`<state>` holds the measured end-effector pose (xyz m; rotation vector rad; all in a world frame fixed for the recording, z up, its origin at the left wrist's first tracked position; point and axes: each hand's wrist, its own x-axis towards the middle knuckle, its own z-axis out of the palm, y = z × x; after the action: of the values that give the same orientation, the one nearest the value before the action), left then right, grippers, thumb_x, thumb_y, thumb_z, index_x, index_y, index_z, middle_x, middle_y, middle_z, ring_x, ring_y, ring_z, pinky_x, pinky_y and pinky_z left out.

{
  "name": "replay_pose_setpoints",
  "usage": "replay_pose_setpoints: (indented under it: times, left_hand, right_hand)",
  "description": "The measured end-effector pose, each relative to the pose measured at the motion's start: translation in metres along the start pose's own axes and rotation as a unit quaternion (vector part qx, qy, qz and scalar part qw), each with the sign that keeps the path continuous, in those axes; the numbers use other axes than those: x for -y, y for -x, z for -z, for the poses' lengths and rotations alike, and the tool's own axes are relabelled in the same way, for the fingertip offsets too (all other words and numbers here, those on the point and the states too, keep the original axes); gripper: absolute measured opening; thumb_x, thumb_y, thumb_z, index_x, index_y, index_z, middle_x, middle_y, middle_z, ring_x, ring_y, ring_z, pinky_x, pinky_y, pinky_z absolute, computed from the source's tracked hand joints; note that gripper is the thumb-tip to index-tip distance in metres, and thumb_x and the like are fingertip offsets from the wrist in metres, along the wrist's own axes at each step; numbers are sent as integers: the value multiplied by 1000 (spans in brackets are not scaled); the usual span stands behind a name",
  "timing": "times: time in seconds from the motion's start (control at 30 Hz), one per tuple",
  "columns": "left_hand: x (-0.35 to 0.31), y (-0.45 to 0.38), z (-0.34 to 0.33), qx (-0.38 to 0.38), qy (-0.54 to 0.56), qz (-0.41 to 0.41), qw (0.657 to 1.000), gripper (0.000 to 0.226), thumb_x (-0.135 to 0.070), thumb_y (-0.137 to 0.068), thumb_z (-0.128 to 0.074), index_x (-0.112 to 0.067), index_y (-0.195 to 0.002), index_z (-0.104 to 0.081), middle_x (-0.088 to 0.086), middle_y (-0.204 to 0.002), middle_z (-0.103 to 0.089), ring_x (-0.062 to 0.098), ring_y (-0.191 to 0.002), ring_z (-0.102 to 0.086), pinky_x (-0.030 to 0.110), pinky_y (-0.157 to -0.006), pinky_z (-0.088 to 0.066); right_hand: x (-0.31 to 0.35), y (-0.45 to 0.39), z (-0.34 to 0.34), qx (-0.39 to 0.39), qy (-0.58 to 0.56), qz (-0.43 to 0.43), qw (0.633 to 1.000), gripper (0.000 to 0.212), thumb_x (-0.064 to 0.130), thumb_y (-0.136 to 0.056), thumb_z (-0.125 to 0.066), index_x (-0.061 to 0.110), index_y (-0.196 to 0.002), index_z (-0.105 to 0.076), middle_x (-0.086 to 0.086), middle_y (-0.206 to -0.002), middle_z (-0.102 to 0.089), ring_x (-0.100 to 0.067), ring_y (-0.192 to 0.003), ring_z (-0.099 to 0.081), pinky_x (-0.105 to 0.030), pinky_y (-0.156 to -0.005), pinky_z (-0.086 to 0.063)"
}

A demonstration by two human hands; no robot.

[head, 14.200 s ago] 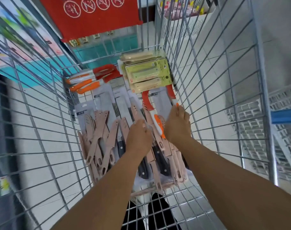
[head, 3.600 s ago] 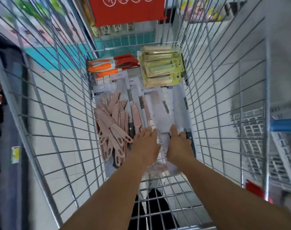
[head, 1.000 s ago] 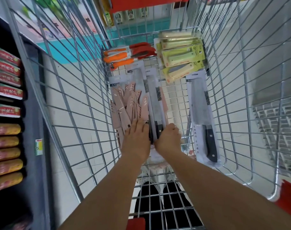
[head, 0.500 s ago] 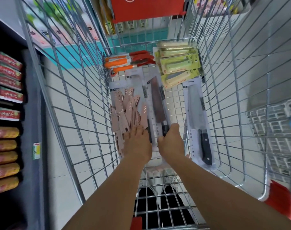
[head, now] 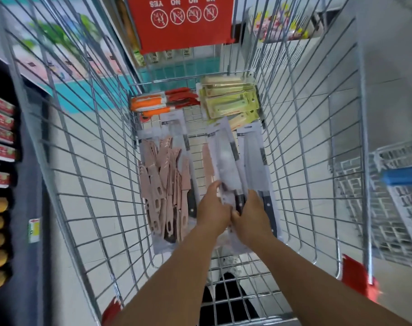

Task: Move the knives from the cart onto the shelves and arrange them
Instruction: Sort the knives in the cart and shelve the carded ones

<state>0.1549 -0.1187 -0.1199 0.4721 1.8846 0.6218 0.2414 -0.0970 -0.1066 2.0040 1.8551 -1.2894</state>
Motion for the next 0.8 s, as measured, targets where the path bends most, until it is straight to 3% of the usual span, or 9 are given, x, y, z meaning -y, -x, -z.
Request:
replay_pose_setpoints:
  times: [0.1,0.2,0.3,0.4,0.47,0.6,0.7,0.8]
  left_hand:
    - [0,-1,-9,4,-76,-41,996,67,6,-83,-53,-30,-138,-40,6,-102,-55,16,-76,-52,29,-61,-48]
    - [2,-1,-16,26,-146,-84,985,57,6,-81,-52,-26,-127,-43,8,-104,-49,22,-83,-53,28,-62,-42]
    - [8,-4,-24,58,-196,-116,972,54,2,-79,-57,-25,-122,-39,10,-109,-48,28,-95,-56,36,-78,-50]
    - [8,-8,-23,92,-281,-106,949,75,-2,-80,-64,-20,-141,-24,13,-127,-38,31,-110,-51,38,-89,-46]
    - [9,-10,-20,100,-316,-106,937,78,0,-77,-67,-20,-140,-25,14,-129,-36,32,-111,-49,41,-90,-46]
    - [19,-13,-18,119,-375,-115,912,85,-8,-73,-75,-26,-138,-24,13,-130,-35,32,-117,-43,42,-92,-45]
    - [25,-12,-18,119,-393,-110,905,76,-8,-85,-61,-27,-146,-20,15,-150,-18,34,-136,-27,44,-106,-35]
    - [26,-7,-11,65,-358,-145,920,61,-7,-89,-52,-26,-142,-29,9,-145,-29,28,-132,-34,39,-102,-38]
  right_hand:
    - [-1,-4,4,28,92,-16,995,75,21,-92,-57,6,-148,-9,-20,-148,-22,-34,-130,-37,-39,-103,-37]
    - [-4,-7,6,53,175,-27,983,89,17,-91,-57,13,-150,10,-22,-151,-14,-37,-138,-22,-40,-111,-26]
    - [-11,-11,7,67,226,-8,972,91,17,-90,-58,13,-150,10,-22,-150,-13,-37,-137,-20,-39,-111,-27]
    - [-9,-14,13,99,276,33,956,82,15,-91,-56,10,-149,3,-23,-151,-3,-42,-140,-12,-43,-112,-24]
    - [-4,-16,14,118,309,55,942,72,15,-94,-51,6,-147,-3,-25,-149,-6,-43,-139,-14,-42,-113,-24]
    - [-2,-22,6,127,310,29,942,80,17,-92,-54,-1,-147,1,-29,-148,-6,-41,-138,-20,-39,-109,-33]
    - [1,-21,6,121,309,16,943,78,15,-90,-57,-2,-146,-6,-28,-148,-13,-39,-136,-25,-39,-105,-38]
    - [8,-17,7,89,320,74,940,67,17,-91,-53,2,-144,-15,-24,-143,-23,-37,-132,-28,-39,-107,-36]
